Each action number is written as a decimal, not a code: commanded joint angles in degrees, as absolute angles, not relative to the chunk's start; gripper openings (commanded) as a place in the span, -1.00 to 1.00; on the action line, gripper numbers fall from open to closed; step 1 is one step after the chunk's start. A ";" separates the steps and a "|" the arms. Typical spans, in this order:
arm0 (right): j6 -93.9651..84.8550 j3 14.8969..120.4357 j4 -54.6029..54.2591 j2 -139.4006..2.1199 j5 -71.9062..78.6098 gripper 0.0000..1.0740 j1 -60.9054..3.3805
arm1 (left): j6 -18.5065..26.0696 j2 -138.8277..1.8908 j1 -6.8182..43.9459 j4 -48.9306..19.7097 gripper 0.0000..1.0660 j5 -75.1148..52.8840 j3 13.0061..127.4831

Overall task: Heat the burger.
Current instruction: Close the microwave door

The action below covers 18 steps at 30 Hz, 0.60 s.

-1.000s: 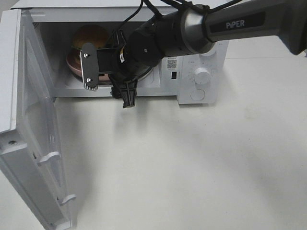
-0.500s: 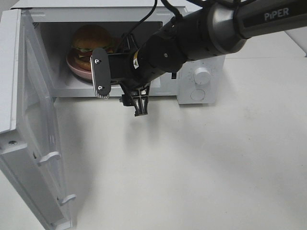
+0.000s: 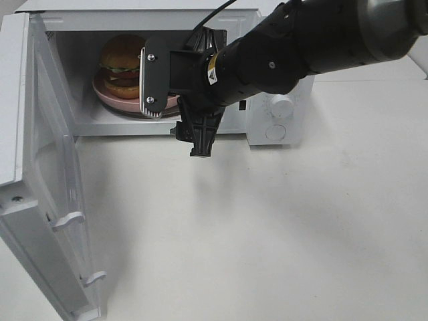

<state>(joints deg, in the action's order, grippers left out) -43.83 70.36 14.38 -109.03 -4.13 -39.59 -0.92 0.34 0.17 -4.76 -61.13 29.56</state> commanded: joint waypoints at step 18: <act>-12.66 56.89 14.32 -92.76 -12.55 0.43 -39.36 | -0.97 1.32 0.11 -4.64 0.87 -61.19 29.56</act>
<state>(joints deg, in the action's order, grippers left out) -18.05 58.61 14.32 -95.23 -10.66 -39.59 -0.92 0.34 0.17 -4.76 -61.13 29.56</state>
